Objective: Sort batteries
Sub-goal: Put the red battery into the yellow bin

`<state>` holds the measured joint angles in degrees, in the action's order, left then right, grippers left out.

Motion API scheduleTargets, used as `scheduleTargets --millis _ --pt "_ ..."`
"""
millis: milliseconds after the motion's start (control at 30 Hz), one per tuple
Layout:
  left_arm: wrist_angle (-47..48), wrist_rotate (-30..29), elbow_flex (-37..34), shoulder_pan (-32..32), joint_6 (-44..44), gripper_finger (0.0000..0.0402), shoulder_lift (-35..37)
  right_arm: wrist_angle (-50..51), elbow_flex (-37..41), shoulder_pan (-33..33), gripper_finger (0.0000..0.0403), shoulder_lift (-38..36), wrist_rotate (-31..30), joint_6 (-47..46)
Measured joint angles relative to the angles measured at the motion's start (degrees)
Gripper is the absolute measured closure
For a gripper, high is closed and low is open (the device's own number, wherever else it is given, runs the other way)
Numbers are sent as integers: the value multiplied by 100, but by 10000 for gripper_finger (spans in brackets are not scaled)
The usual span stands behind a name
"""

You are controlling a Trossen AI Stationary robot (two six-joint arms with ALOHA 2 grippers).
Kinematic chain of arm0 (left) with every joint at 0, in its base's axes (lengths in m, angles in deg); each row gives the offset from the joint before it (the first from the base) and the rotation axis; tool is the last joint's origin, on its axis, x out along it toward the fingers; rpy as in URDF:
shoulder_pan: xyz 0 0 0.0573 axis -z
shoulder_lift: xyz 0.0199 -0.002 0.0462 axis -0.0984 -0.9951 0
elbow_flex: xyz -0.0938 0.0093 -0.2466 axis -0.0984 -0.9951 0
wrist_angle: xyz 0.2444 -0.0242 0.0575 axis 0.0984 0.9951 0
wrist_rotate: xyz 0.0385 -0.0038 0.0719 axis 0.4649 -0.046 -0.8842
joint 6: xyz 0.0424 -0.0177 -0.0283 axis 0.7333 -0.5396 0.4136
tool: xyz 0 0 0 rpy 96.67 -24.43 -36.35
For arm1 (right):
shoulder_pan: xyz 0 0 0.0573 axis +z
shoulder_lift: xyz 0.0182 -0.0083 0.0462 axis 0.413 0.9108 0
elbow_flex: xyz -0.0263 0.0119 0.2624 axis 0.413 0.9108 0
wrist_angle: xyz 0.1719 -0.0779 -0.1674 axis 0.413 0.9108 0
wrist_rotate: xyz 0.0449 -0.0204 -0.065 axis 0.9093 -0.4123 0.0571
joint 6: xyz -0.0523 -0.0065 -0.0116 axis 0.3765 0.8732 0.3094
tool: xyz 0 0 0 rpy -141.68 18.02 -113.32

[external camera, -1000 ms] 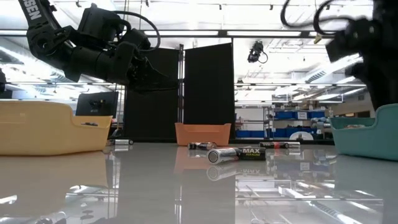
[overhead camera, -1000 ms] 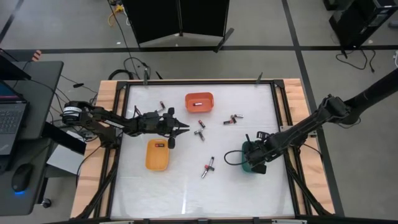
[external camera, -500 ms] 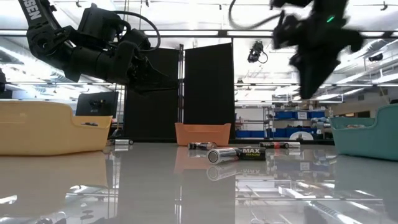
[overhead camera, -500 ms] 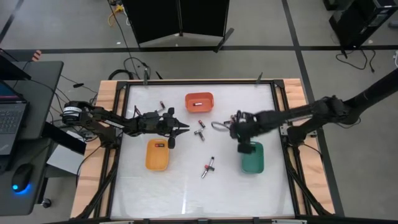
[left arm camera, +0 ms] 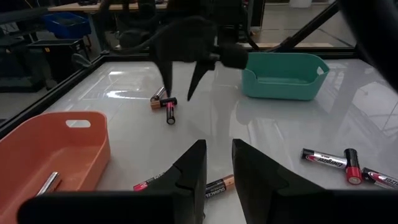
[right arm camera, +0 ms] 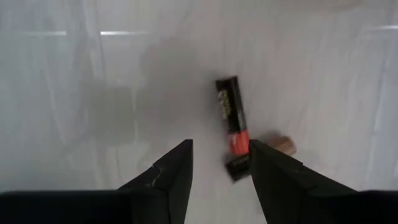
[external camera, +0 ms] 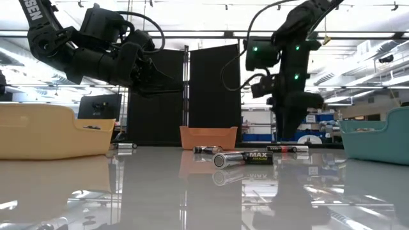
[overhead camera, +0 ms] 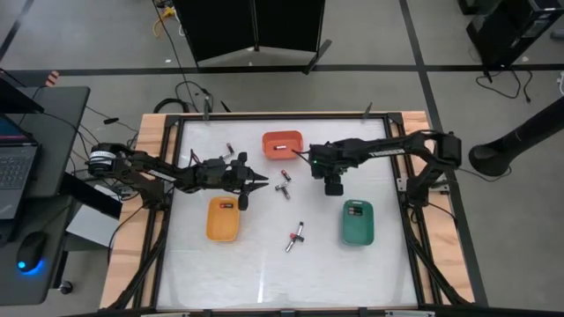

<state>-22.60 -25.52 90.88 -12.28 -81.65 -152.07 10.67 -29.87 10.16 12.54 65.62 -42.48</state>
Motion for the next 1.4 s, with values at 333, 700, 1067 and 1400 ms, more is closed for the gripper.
scheduleTargets --millis 333,700,1067,1400 --pt "15 0 0 0 11 319 0 -301 0 -334 241 287 337 472" --pt "85 0 -2 0 -18 319 0 -353 -24 -361 305 614 531 531" --pt "-281 0 -2 0 -166 319 0 -650 24 160 346 434 484 136" --pt "-1294 0 -7 0 -208 319 -2 -2991 248 866 346 -480 690 -384"
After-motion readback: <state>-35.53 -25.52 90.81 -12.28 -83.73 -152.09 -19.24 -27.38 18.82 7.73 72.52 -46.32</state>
